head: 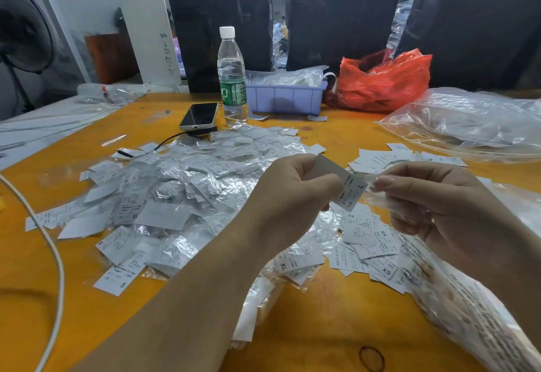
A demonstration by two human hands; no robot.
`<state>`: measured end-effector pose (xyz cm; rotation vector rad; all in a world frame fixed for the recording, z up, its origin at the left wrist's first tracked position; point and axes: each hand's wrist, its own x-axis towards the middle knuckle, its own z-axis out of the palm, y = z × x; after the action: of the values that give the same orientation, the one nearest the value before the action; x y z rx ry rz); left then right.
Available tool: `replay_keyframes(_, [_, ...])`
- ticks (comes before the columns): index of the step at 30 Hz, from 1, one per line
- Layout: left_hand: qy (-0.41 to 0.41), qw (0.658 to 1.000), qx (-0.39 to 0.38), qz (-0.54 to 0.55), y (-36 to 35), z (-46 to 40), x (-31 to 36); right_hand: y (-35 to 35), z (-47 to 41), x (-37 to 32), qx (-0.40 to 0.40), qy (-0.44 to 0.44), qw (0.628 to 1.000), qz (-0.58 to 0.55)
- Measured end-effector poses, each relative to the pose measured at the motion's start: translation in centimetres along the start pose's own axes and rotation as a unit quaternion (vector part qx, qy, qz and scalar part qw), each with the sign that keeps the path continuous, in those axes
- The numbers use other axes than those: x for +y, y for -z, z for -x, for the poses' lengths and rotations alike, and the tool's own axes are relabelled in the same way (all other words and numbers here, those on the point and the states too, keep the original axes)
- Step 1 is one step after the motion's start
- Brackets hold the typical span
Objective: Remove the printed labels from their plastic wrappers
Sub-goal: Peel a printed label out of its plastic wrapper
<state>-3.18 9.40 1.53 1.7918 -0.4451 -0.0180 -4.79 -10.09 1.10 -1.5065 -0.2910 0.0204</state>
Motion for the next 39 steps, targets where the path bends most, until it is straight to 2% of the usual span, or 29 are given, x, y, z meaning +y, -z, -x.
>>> replay_keyframes(17, [0.009, 1.000, 0.007, -0.008, -0.2, 0.2, -0.1, 0.1, 0.1, 0.4, -0.028, 0.036, 0.998, 0.043])
replay_keyframes(27, [0.012, 0.999, -0.016, 0.026, -0.3, 0.2, -0.1, -0.4, 0.4, 0.0, -0.014, 0.051, 0.997, 0.064])
replay_keyframes(32, [0.027, 0.997, -0.027, 0.068, -0.3, 0.1, -0.1, -0.5, 0.6, -0.1, 0.006, 0.088, 0.987, 0.134])
replay_keyframes(39, [0.044, 0.994, -0.026, 0.095, -0.3, 0.1, -0.1, -0.9, 0.7, -0.2, 0.004, 0.095, 0.988, 0.125])
